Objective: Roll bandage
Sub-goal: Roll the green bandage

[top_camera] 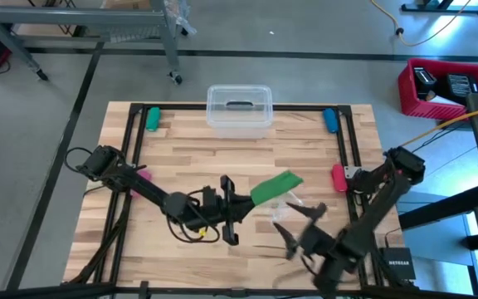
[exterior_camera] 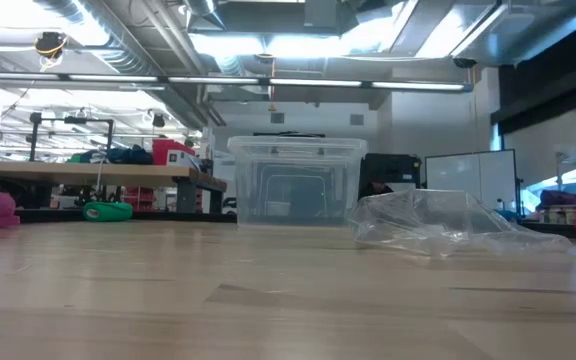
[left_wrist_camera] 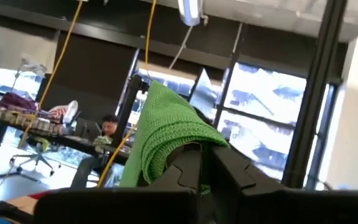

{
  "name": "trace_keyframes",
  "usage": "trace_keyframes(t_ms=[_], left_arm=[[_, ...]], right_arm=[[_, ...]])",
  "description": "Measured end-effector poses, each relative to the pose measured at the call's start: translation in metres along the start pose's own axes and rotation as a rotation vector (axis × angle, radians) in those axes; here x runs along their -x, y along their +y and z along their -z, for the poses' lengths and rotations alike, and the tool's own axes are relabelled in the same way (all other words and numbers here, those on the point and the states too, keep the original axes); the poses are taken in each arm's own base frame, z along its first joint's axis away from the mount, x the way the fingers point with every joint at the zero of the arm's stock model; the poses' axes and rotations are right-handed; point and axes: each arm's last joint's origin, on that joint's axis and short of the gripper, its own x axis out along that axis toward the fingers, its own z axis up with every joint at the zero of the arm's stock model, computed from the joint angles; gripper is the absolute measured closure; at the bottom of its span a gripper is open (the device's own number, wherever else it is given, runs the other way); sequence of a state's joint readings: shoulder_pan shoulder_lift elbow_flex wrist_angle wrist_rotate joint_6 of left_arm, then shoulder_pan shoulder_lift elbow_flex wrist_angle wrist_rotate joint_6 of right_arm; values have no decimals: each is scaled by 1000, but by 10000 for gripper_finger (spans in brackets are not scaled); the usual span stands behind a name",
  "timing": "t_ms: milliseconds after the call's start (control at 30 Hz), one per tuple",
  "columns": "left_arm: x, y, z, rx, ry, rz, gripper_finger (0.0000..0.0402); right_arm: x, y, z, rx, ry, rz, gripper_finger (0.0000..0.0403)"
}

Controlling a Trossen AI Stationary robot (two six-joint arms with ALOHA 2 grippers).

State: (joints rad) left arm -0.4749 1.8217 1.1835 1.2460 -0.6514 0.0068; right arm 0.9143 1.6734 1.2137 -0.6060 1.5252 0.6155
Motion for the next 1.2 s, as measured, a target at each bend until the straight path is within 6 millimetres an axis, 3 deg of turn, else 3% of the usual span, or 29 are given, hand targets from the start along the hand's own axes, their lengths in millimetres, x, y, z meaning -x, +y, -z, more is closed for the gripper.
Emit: trace_keyframes(t_ms=[133, 300, 533, 933, 1100, 1200], left_arm=[[-3, 4, 1, 32, 5, -11, 391], [-2, 2, 0, 22, -1, -6, 391], [-1, 1, 3, 14, 24, -2, 391], [0, 0, 3, 15, 26, -1, 391], [0, 0, 4, 4, 31, 1, 391], [3, -4, 3, -17, 31, 10, 391]], right_arm=[[-29, 7, -2, 76, 40, 67, 68], [-31, 10, -17, 180, 24, 114, 88], [-57, 5, -26, 246, 67, 199, 144], [-82, -2, -34, 241, 108, 244, 213], [-85, -2, -36, 197, 103, 231, 247], [-69, 5, -39, 183, 66, 122, 265]])
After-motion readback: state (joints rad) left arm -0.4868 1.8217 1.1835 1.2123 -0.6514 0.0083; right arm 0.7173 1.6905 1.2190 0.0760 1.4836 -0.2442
